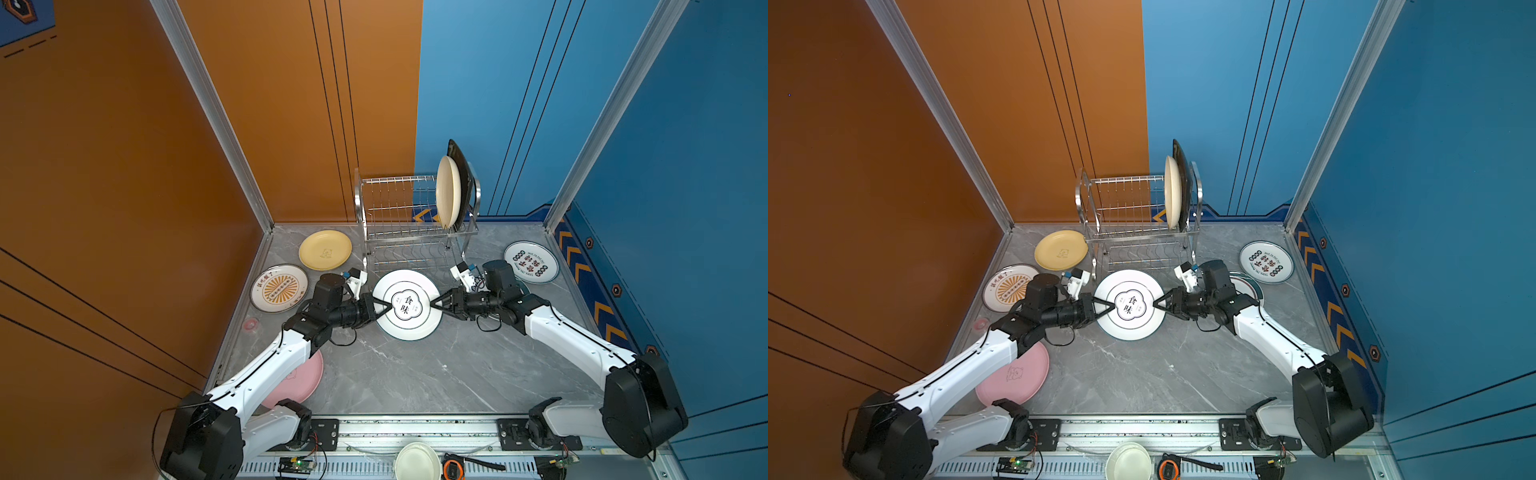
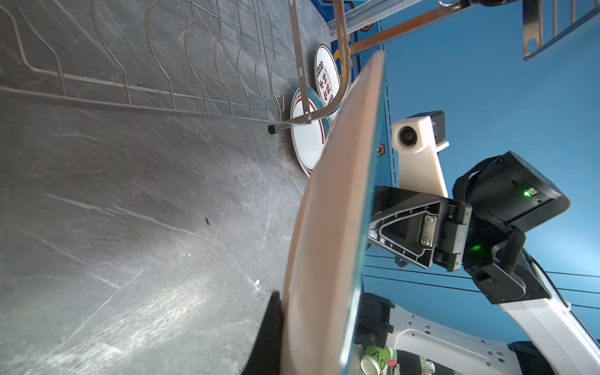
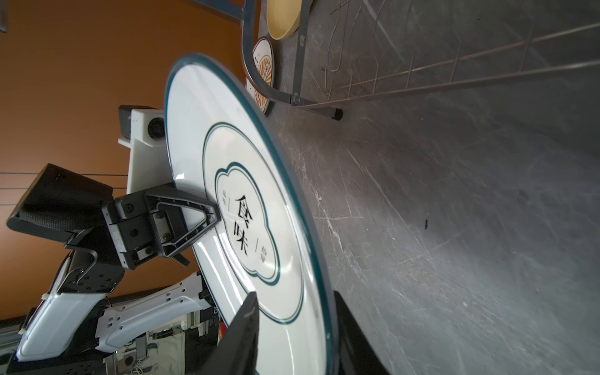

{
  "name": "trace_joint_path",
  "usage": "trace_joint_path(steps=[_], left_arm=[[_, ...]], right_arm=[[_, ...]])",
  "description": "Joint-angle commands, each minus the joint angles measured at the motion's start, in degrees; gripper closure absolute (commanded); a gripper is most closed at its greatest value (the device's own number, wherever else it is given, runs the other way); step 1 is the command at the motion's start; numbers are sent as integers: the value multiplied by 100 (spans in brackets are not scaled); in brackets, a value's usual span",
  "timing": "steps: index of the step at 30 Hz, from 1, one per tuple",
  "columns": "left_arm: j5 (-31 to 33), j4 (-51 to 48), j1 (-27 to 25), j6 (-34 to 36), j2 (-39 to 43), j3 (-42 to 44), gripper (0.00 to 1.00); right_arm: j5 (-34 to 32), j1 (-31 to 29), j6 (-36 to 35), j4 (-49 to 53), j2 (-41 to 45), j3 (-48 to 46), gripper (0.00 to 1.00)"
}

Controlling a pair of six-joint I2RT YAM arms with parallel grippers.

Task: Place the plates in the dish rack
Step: 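Tilt the white plate upright between both grippers, left gripper pinching its rim, then carry the upright white plate toward the rack with the right gripper while the left releases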

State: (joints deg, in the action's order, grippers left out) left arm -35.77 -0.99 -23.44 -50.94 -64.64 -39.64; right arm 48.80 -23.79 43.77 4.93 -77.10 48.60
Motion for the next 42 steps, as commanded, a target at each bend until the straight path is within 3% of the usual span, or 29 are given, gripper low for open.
trace_joint_path(steps=[1, 12, 15, 18, 21, 23, 25, 29, 35, 42], left_arm=[[-407, 86, -28, -7, 32, 13, 100], [-626, 209, -12, -96, -68, -72, 100], [-625, 214, 14, -118, -57, -62, 100], [-631, 209, 63, -127, -63, -50, 99], [-624, 214, 123, -127, -41, -43, 82], [-620, 172, 164, -111, -27, -48, 60], [-584, 88, 206, -63, 3, -58, 45], [-429, -366, 321, 181, 143, -184, 25], [-165, -929, 583, 484, 334, -366, 8], [460, -1960, 731, 1032, 459, -672, 2]], right_arm=[[454, -184, 291, -1083, -121, 220, 60], [400, -457, 894, -2285, -569, 303, 62], [385, -469, 1031, -2492, -576, 277, 69], [381, -462, 1037, -2463, -511, 269, 81], [305, -446, 970, -2240, -428, 268, 99], [201, -441, 819, -1912, -332, 307, 100], [30, -447, 574, -1350, -204, 408, 100], [-611, -468, -166, 236, 155, 797, 100], [-1894, -511, -761, 2057, 740, 1412, 100], [-3803, -932, -1282, 3964, 1005, 2830, 100]])
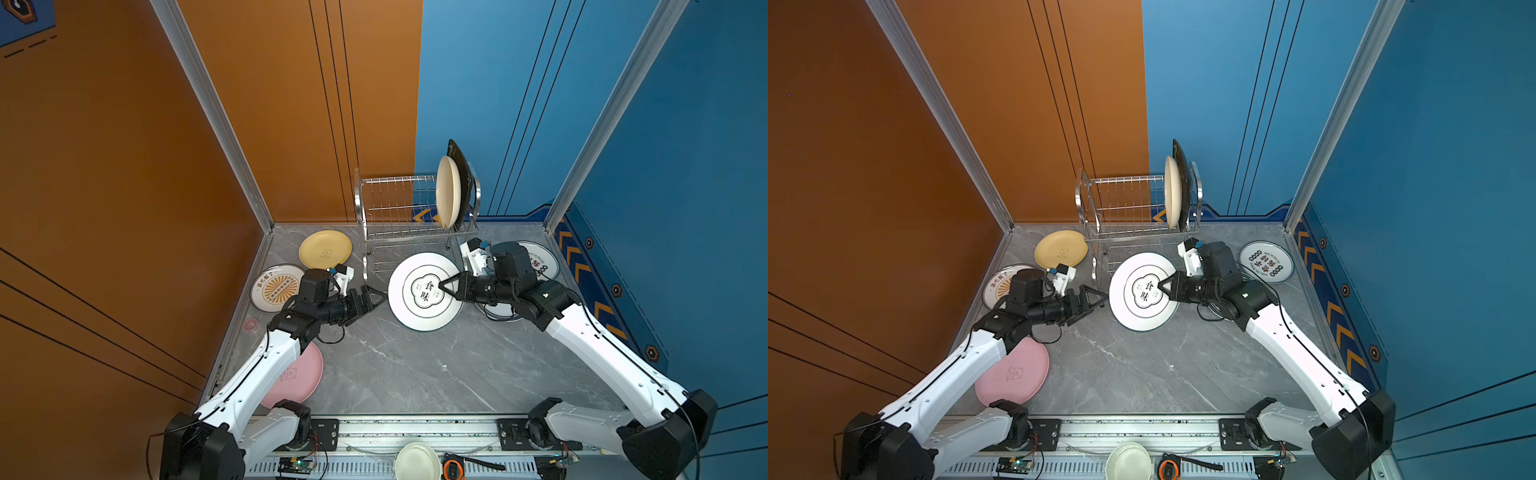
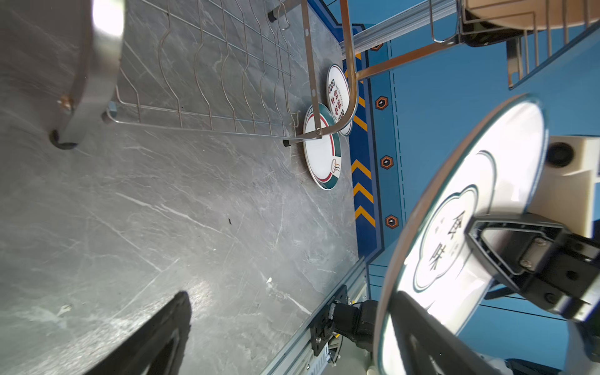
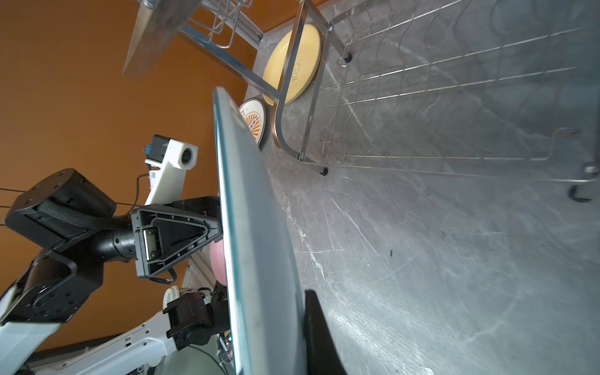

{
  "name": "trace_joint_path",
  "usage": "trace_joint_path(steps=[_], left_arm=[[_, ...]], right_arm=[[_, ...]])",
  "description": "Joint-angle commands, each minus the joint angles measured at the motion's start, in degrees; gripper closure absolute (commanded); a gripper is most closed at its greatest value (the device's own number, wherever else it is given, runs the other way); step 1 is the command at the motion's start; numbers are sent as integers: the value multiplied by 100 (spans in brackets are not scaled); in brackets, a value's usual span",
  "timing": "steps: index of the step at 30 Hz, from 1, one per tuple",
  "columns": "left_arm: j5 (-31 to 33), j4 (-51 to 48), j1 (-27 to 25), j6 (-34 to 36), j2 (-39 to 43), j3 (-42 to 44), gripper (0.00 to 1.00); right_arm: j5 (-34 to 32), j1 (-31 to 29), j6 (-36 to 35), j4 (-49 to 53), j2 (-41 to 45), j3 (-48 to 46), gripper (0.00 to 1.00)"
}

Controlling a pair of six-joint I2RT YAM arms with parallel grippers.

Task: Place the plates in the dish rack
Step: 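Carry the upright white plate toward the rack with the right gripper while the left releases, then lower the white plate into the rack slot beside the cream plate with the right gripper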

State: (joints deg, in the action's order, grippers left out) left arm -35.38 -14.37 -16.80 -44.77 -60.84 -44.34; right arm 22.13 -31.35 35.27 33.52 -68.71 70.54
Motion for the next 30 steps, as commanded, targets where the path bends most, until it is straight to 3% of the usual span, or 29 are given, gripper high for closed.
trace_joint_path(steps=[1, 10, 17, 22, 30], left_arm=[[537, -730, 71, 491, 94, -236, 1], [1333, -1069, 80, 753, 257, -294, 2], [1478, -1208, 72, 856, 239, -303, 2], [1495, -1206, 44, 865, 204, -296, 2], [1503, -1208, 10, 880, 197, -274, 2]], right_arm=[[-1469, -286, -517, 1405, 122, 943, 100], [-4044, -1463, -734, 3286, -1063, 3986, 100], [-6032, -2113, -1233, 3862, -2546, 6508, 100], [-7257, -2261, -1957, 3578, -3416, 7859, 100], [-8282, -2200, -3452, 1325, -3876, 7793, 100]])
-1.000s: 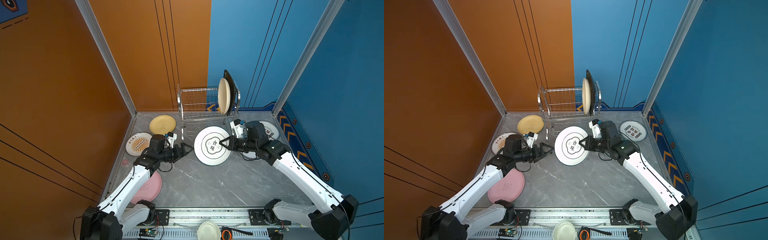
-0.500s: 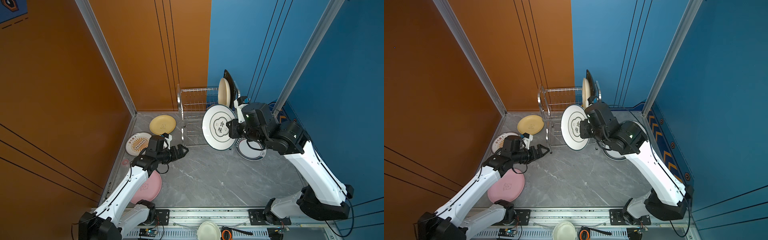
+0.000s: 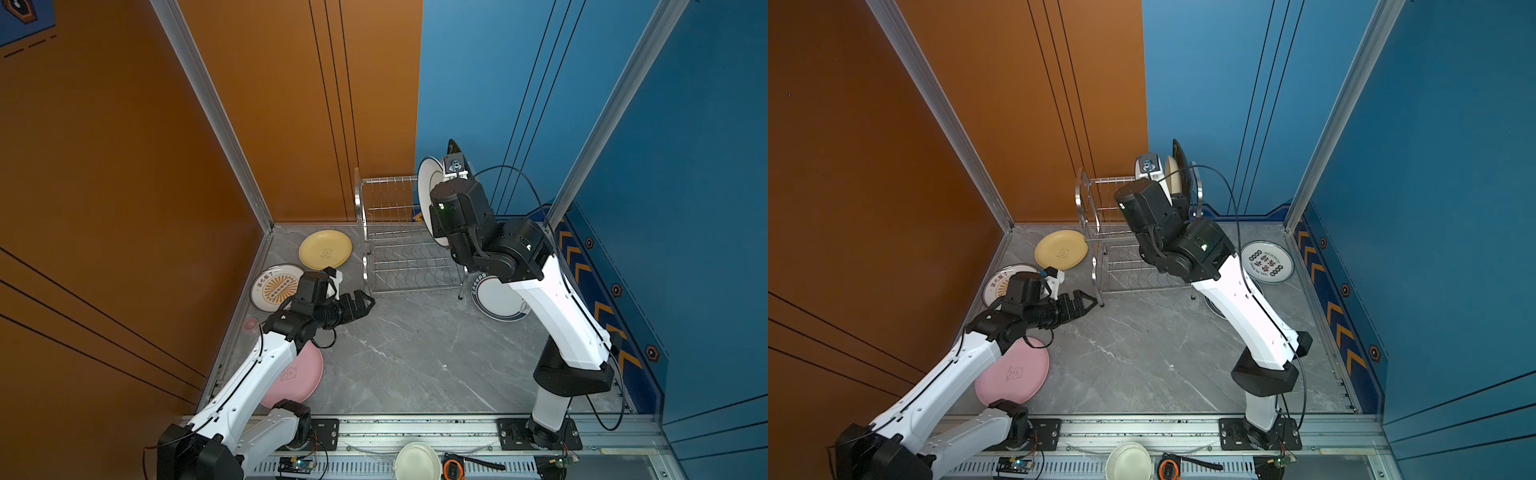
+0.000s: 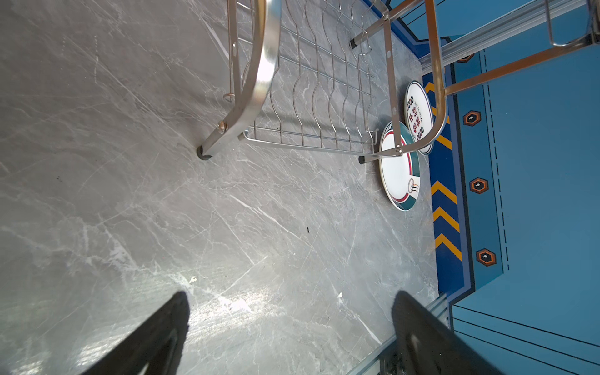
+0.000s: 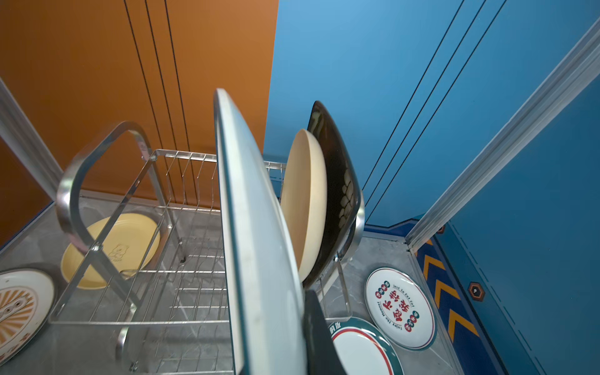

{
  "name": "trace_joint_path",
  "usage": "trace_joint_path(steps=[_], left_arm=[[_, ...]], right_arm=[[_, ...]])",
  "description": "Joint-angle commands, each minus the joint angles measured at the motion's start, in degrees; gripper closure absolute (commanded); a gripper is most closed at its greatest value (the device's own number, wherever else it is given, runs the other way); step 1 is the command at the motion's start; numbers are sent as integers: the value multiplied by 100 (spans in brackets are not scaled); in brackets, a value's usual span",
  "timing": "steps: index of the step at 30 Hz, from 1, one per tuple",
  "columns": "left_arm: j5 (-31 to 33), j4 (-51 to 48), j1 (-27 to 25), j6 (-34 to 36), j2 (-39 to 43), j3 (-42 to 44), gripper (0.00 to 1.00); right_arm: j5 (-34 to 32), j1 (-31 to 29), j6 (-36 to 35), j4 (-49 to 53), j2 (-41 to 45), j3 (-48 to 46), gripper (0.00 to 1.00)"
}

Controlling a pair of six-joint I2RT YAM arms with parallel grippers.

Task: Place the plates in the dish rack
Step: 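Lower the white plate into the rack slot beside the cream plate with the right gripper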

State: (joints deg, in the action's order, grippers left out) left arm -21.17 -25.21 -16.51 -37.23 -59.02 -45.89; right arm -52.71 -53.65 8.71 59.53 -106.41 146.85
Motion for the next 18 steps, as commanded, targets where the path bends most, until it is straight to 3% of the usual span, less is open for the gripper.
trace_joint_path(steps=[1, 7, 18], left_arm=[[93, -124, -24, 129, 23, -118, 2], [88, -120, -62, 122, 13, -108, 2], [81, -134, -101, 91, 82, -27, 2]], right_arm=[[-847, 59, -946, -1569, -184, 161, 100], [-995, 275, -1527, -2607, -653, 172, 100], [-834, 673, -1583, -2956, -1165, 177, 100]])
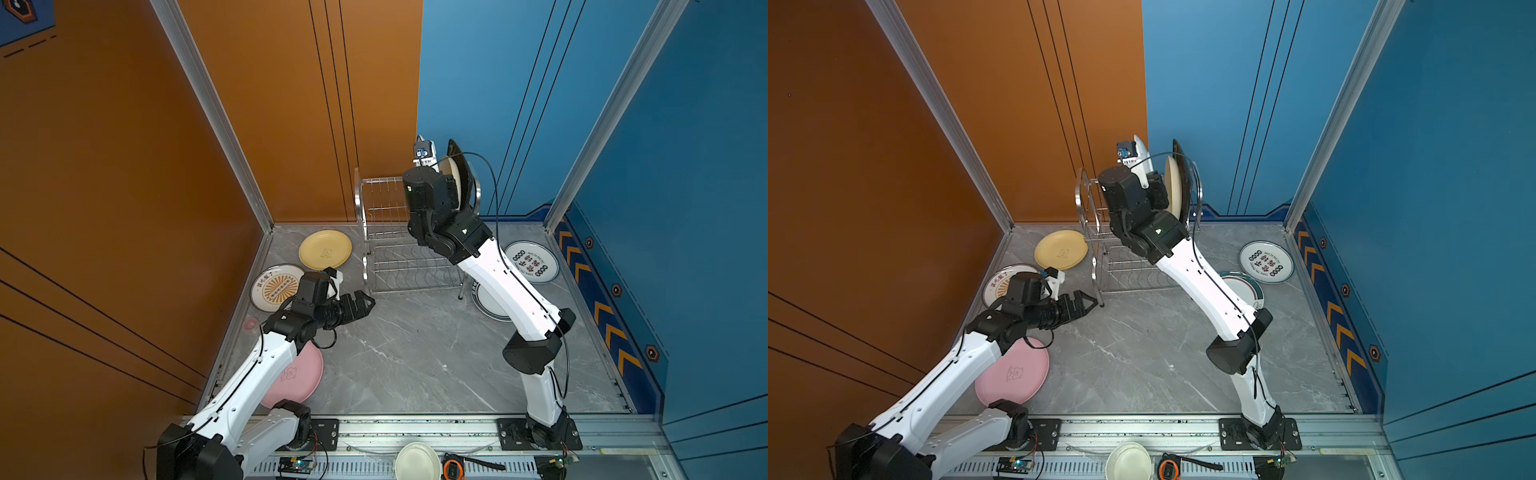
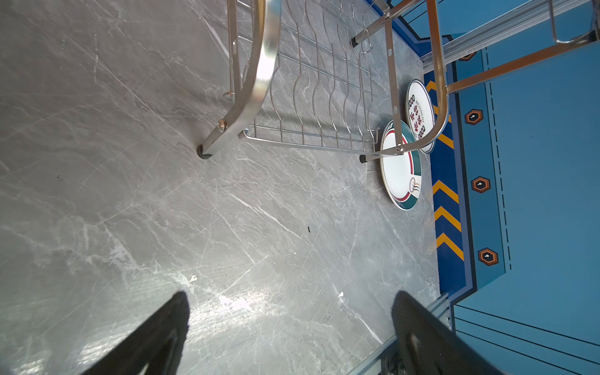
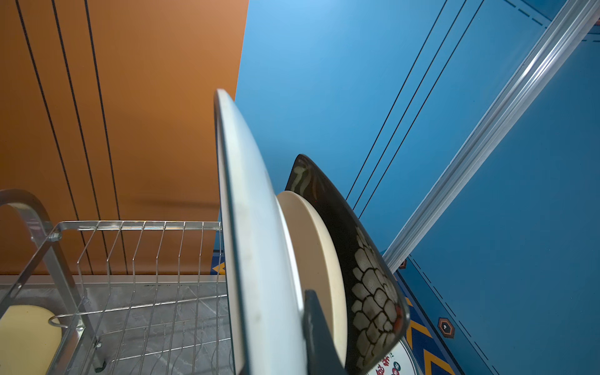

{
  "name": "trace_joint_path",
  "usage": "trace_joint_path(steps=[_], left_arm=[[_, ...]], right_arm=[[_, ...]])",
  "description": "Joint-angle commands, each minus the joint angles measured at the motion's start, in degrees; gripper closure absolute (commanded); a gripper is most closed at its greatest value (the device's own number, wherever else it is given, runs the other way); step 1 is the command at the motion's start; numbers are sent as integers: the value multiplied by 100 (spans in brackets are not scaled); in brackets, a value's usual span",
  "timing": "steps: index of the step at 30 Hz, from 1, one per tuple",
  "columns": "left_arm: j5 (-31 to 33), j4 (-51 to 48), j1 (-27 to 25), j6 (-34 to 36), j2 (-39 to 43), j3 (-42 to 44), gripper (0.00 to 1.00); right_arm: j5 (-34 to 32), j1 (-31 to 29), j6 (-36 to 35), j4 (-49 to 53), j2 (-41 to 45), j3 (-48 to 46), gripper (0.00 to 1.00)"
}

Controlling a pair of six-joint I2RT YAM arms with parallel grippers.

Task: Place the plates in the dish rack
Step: 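Lower the white plate into the rack slot beside the cream plate with the right gripper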

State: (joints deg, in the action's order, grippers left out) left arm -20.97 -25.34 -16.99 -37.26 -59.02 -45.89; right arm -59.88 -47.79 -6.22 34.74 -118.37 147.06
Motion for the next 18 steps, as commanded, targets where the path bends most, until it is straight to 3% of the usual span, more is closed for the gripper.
trace_joint_path(steps=[1, 18], left_arm=[[65, -121, -58, 90, 92, -19, 2], [93, -156, -58, 56, 185, 43, 2]], right_arm=[[-112, 119, -90, -477, 1, 154, 100], [64, 412, 217, -411, -246, -235, 100]])
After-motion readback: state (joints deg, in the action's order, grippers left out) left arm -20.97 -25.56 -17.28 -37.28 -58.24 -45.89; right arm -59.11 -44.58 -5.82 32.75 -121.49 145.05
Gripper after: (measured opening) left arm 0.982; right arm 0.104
